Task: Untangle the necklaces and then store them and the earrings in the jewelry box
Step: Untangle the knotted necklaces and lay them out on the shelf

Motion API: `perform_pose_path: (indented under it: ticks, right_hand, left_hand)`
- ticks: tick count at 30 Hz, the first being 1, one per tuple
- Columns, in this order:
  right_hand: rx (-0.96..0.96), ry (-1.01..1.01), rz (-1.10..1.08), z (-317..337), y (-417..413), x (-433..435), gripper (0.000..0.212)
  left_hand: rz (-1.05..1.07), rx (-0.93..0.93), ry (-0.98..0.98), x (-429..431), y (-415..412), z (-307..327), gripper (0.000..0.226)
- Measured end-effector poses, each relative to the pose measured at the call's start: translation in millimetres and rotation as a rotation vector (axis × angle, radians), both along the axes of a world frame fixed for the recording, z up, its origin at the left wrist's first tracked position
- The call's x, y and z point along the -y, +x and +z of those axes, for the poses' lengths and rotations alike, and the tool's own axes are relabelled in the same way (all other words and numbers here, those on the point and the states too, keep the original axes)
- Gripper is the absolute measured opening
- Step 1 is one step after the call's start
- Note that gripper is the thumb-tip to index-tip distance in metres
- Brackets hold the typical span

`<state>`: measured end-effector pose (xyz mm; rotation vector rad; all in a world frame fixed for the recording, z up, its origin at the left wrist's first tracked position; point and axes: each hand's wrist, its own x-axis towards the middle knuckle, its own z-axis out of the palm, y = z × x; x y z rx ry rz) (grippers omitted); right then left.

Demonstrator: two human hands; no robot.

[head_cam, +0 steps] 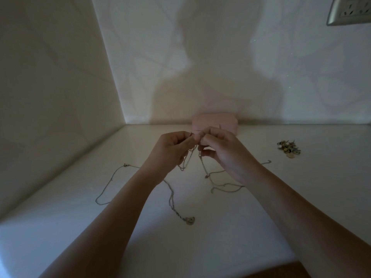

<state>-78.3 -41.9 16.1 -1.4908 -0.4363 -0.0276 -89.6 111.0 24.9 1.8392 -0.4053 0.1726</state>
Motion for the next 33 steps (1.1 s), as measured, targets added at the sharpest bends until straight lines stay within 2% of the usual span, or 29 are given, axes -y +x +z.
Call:
perform_pose_path:
  ticks: [5,9,12,15,18,23,28,33]
  right_hand:
    - [0.267,-0.246,-0.228,-4.7,-1.7,-2.4,0.014]
    - [0.328,-0.238,-0.253,-4.1,-2.5,1.0,0.016]
    - [0.372,-0.266,-0.280,-2.9,-3.9,2.8,0.020]
    - [0.443,-0.349,-0.351,-1.4,-5.8,1.8,0.008]
    - [0.254,-0.278,-0.311,2.4,-3.9,3.4,0.009]
    - [-0.106,-0.032,-0.049,3.7,0.1,8.7,0.017]
    - [-0.164,0.056,0.200,3.4,2.9,9.2,0.016]
    - [-0.207,0.269,0.291,5.8,4.4,7.9,0.014]
  left_hand:
    - [0.153,0.143,0.181,-2.6,5.6,-3.6,0.030]
    - [0.194,0.219,0.181,-1.9,4.8,-6.9,0.021]
    - [0.231,0.237,0.160,0.5,4.5,-8.7,0.022]
    - [0.248,0.218,0.124,0.1,7.0,-9.4,0.024]
    - [0.243,0.175,0.153,-1.9,9.5,-9.9,0.026]
    - [0.189,0.126,0.145,-2.2,9.3,-8.1,0.030]
    - [0.109,0.072,0.039,-5.7,7.7,-5.3,0.031]
    - [0.134,0.011,-0.029,-8.3,8.5,-5.0,0.018]
